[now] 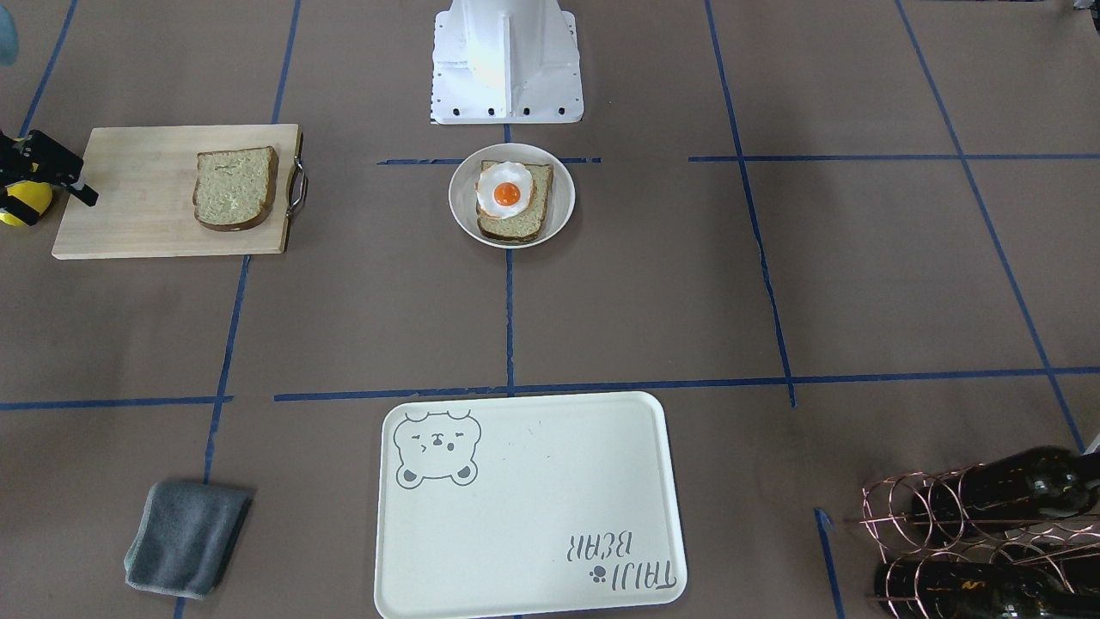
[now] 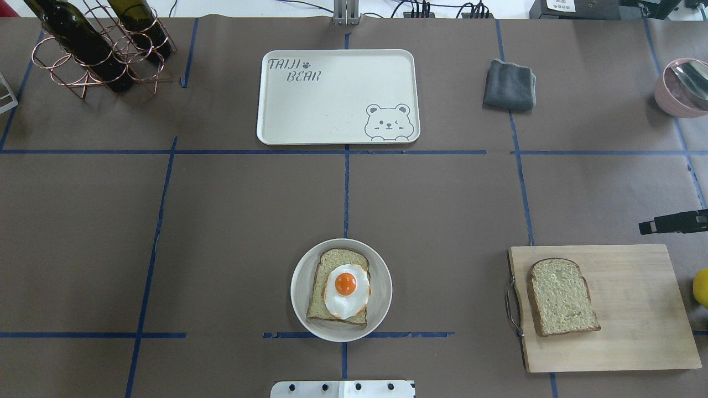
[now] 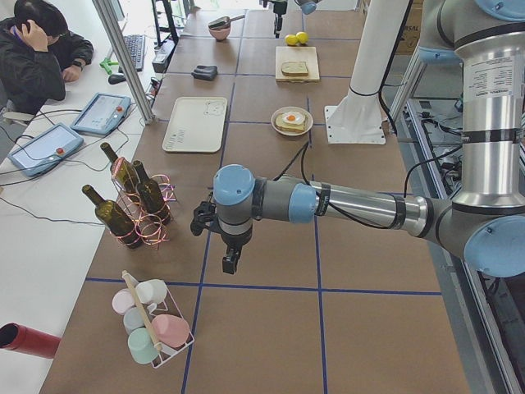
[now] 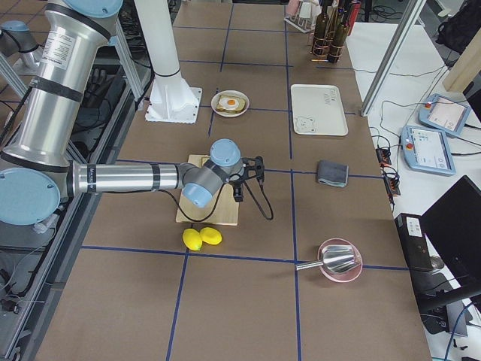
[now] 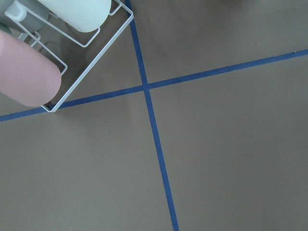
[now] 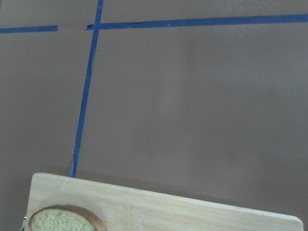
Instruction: Make sandwich and place on tray
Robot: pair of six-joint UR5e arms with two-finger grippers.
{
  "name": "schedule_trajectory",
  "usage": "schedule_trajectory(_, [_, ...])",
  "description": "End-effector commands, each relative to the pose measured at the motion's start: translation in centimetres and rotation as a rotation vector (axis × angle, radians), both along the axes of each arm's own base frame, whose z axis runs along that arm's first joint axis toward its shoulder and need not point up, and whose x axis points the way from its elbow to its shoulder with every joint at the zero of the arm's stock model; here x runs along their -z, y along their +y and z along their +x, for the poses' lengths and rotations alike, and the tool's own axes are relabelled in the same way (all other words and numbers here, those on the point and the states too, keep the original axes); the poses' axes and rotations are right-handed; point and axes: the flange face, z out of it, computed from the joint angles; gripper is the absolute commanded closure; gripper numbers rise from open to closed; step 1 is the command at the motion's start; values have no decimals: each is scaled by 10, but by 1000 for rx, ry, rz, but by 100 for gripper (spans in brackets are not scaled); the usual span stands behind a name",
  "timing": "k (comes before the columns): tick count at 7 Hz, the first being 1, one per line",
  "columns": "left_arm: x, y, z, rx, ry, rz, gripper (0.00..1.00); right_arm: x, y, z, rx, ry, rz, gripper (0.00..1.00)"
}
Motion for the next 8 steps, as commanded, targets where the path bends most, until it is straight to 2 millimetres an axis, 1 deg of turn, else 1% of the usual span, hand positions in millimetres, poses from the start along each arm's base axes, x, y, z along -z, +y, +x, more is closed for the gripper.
schedule_trajectory(1, [1, 0, 0, 1, 0, 2, 0, 1, 41, -40, -42, -55, -27, 7])
schedule_trajectory(2, [1, 0, 0, 1, -1, 3, 0, 5, 47, -56, -36, -58, -32, 11])
schedule_trajectory(3, [2, 0, -1, 2, 0, 3, 0, 7, 51, -66, -35, -49, -14, 16])
schedule_trajectory(4, [2, 0, 0, 1, 0, 3, 0, 8, 55, -75, -25, -44, -1, 25])
schedule_trajectory(5, [2, 0, 0, 0, 0, 4, 0, 8, 60, -85, -18, -37, 13, 31])
schedule_trajectory(7, [1, 0, 0, 0, 0, 3, 0, 7, 73, -105, -8, -14, 47, 37])
schedule_trajectory(8, [0, 1, -1, 1, 0, 1, 0, 7, 76, -111, 5, -14, 50, 42])
